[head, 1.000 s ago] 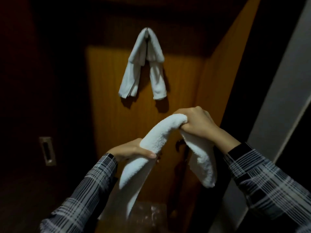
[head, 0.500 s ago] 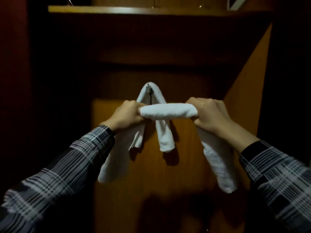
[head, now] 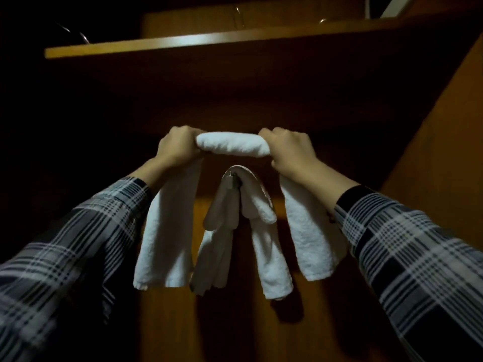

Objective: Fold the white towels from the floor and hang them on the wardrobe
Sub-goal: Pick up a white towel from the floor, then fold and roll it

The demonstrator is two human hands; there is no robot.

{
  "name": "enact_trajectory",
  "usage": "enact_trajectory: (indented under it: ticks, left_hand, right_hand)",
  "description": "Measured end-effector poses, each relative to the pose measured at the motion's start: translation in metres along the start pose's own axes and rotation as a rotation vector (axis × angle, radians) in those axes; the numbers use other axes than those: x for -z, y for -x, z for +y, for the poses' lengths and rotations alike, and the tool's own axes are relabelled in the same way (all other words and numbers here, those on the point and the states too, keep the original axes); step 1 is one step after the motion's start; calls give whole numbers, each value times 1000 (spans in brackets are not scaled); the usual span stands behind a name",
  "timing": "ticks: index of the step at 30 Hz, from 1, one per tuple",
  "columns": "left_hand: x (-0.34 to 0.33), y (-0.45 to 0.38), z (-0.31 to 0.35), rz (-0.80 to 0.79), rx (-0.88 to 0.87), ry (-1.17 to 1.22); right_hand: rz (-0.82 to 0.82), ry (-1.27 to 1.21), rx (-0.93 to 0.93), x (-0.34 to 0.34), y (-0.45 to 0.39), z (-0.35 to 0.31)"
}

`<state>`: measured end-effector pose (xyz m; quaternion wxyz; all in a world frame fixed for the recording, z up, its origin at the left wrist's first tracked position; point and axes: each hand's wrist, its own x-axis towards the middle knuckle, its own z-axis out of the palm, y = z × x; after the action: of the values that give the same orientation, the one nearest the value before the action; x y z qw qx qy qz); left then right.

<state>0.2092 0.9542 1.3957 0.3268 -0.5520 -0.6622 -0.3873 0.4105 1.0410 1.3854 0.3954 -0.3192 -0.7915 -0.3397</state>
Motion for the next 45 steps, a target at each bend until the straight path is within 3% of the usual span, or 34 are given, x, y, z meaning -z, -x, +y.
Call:
enact_trajectory:
  ticks: [4, 8, 14, 21, 27, 33, 38, 42, 45]
  left_hand:
    - [-39, 11, -21, -67, 131, 88]
    - [-66, 48, -23, -15, 173, 178]
    - [-90, 70, -12, 83, 181, 133]
    - [-112, 90, -18, 37, 144, 494]
    - [-134, 115, -19, 137, 228, 225]
    - [-160, 129, -7, 259, 93, 109]
    - [-179, 136, -1, 220, 131, 275]
    - [-174, 145, -14, 158, 174, 527]
    - [-180, 174, -32, 37, 171, 555]
  right_hand:
    - [-70, -60, 20, -36, 7, -8]
    - [-58, -80, 23, -62, 31, -18]
    - [-35, -261, -121, -74, 52, -41]
    - [3, -365, -264, -79, 68, -58]
    - [26, -510, -406, -99, 76, -79]
    - [-82, -571, -536, -125, 96, -97]
    - [-122, -641, -577, -145, 96, -113]
    - [-111, -887, -654, -149, 100, -111]
    - [-130, -1012, -688, -151, 112, -106]
